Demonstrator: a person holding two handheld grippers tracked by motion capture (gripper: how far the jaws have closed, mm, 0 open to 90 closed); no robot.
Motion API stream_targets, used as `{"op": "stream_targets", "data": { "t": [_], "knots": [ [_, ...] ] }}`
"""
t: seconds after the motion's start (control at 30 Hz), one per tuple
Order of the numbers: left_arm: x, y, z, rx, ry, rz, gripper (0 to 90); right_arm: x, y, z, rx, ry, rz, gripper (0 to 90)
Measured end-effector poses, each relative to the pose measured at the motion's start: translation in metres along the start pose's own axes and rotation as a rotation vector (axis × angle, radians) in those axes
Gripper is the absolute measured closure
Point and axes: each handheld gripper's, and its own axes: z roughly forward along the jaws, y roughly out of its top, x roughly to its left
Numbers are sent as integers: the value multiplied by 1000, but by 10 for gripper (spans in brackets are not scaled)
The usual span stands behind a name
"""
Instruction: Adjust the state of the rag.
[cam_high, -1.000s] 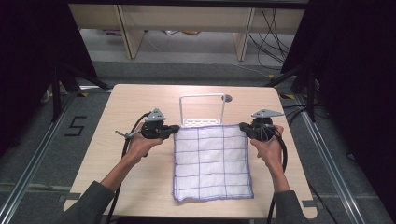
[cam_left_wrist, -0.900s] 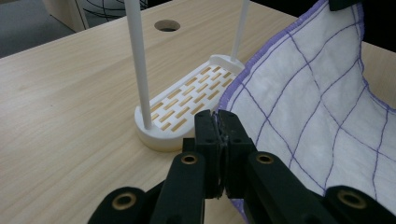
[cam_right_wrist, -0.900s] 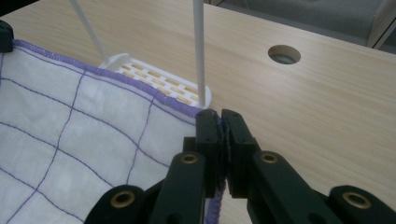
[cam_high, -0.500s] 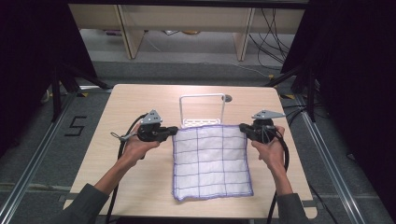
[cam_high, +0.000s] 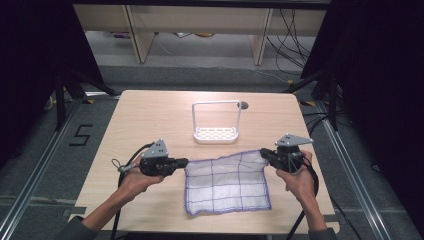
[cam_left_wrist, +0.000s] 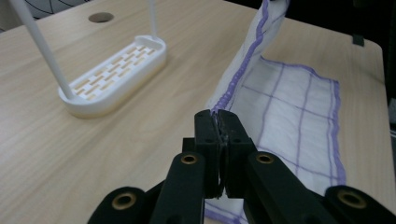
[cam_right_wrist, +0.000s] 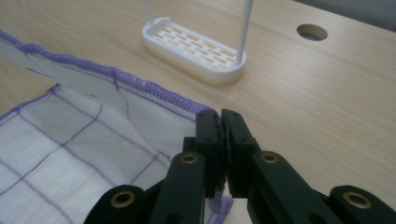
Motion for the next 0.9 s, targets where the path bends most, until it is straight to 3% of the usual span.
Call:
{"op": "stream_targets", "data": {
  "t": [0.07,0.13,0.2,0.23,0.3,0.33,0.4,0.53,0.57,0.63,0.7,0.73,0.77,0.9],
  "knots": [
    [-5,-4,-1,9,-5,12,870,5,-4,-2,8,0,16,864],
    [-13,-11,-2,29,-19,26,870,8,-12,-4,8,12,-12,864],
    [-22,-20,-1,22,-40,13,870,15,-25,-8,37,26,-15,862],
    [-23,-23,-2,46,-43,30,870,17,-29,-9,34,26,-11,862],
    [-26,-25,0,41,-46,19,869,17,-33,-9,27,25,-19,861],
    [-27,-28,1,41,-57,22,870,21,-41,-12,37,31,19,859],
    [-30,-30,1,43,-64,19,869,20,-44,-13,31,30,1,859],
    [-38,-35,2,62,-67,22,869,28,-55,-17,45,34,31,858],
    [-40,-37,2,68,-77,42,869,29,-58,-17,44,34,25,857],
    [-45,-42,4,66,-84,33,868,30,-63,-18,33,41,6,856],
    [-48,-46,5,89,-83,62,867,30,-68,-20,43,37,-1,853],
    [-49,-48,7,84,-95,46,867,32,-71,-19,46,39,2,852],
    [-49,-50,7,100,-95,66,867,33,-73,-20,51,33,-5,851],
    [-55,-56,11,111,-112,74,861,36,-85,-23,66,37,-12,831]
  ]
}}
